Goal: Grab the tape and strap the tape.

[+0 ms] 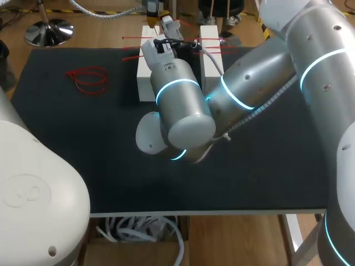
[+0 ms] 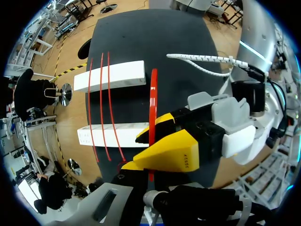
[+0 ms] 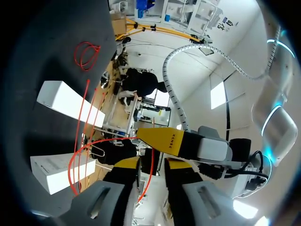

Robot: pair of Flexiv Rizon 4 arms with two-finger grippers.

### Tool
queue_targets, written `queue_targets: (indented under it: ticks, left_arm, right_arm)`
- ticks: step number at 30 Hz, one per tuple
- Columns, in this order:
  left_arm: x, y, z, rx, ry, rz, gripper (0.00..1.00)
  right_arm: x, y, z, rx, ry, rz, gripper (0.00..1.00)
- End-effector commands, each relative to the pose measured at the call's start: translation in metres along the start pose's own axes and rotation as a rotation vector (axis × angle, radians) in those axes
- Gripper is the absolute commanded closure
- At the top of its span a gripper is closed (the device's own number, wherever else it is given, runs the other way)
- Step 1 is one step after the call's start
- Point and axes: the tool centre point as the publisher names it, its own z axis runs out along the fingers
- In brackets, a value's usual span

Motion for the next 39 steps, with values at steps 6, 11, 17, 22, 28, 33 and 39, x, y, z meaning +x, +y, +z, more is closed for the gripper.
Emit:
queue_targets:
  ticks: [6,11,17,22,28,33,39]
  left_arm:
    - [0.001,0.0,0.0,-0.002,0.0,-0.001,1.0]
    - [0.001,0.0,0.0,-0.002,0.0,-0.001,1.0]
    - [0.001,0.0,0.0,-0.002,0.0,-0.001,1.0]
    - [0.001,0.0,0.0,-0.002,0.0,-0.001,1.0]
    - [0.001,0.0,0.0,-0.002,0.0,-0.001,1.0]
    - [0.001,0.0,0.0,-0.002,0.0,-0.001,1.0]
    - [0.001,0.0,0.0,-0.002,0.0,-0.001,1.0]
  right_arm:
    - [-0.002,-0.004,-0.004,-0.002,0.004,-0.001,0.67]
    - [-0.002,-0.006,-0.006,-0.006,0.005,0.0,0.77]
    - [-0.003,-0.007,-0.014,-0.017,0.003,0.009,0.78]
    - [-0.004,-0.007,-0.024,-0.038,-0.007,0.02,0.8]
    - [-0.009,-0.005,-0.036,-0.084,-0.032,0.029,0.81]
    - [-0.013,-0.021,-0.048,-0.102,-0.04,0.026,0.78]
    - [-0.022,-0.043,-0.062,-0.107,-0.067,0.024,0.78]
